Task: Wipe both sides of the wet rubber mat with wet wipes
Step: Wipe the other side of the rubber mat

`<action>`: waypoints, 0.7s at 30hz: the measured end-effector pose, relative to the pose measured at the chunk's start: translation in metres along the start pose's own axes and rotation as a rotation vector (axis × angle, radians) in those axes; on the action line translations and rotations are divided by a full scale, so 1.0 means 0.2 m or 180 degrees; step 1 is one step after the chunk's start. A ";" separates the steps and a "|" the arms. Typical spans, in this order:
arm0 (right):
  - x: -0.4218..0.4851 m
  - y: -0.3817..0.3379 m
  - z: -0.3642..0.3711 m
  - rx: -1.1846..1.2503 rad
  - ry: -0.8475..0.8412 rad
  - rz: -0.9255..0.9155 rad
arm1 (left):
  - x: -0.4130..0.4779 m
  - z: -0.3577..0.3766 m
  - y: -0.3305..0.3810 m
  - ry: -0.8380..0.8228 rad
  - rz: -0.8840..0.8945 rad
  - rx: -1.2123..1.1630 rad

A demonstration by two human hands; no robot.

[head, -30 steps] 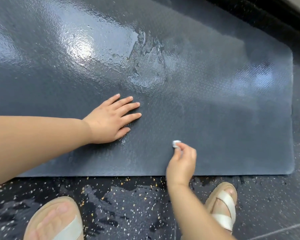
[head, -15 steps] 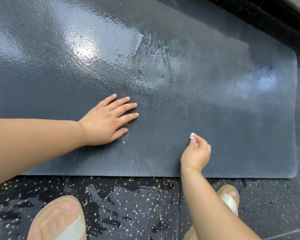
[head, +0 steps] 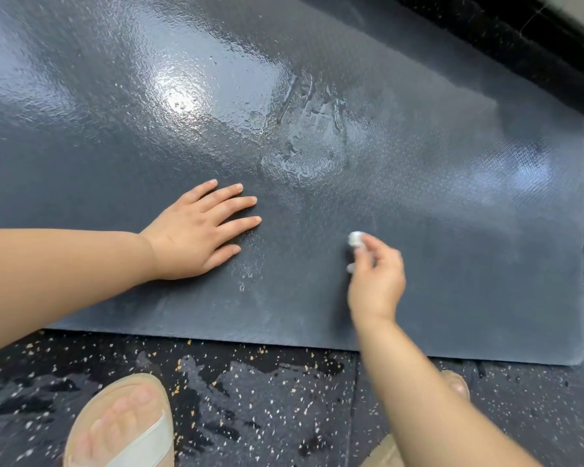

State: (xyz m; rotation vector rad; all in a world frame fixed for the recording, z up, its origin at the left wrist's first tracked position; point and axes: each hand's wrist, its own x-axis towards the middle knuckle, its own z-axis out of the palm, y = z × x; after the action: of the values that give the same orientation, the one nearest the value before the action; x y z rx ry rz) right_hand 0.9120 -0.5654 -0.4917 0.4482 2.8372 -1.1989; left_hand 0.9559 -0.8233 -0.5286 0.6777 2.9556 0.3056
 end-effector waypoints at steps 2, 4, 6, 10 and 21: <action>0.13 0.03 -0.03 -0.0009 0.0354 0.0482 | 0.00 -0.01 0.00 -0.0044 -0.0010 -0.0002; 0.14 0.03 0.02 0.0067 0.0552 0.0601 | 0.00 -0.01 0.00 -0.0085 0.0003 0.0024; 0.04 -0.02 0.12 0.0078 0.0588 0.0503 | 0.00 -0.01 -0.01 -0.0081 0.0012 0.0033; -0.33 -0.13 0.33 -0.0072 -0.0362 -0.0400 | 0.00 -0.01 -0.01 -0.0044 -0.0033 0.0024; 0.33 -0.14 0.11 0.0219 0.0153 0.0434 | -0.03 -0.01 -0.04 -0.0008 -0.0097 0.0096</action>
State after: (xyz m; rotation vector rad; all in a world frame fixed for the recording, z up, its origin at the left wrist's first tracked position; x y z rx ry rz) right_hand 0.8386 -0.5828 -0.4957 0.6707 2.7586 -1.2792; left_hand 0.9579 -0.8339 -0.5281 0.6352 2.9709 0.2579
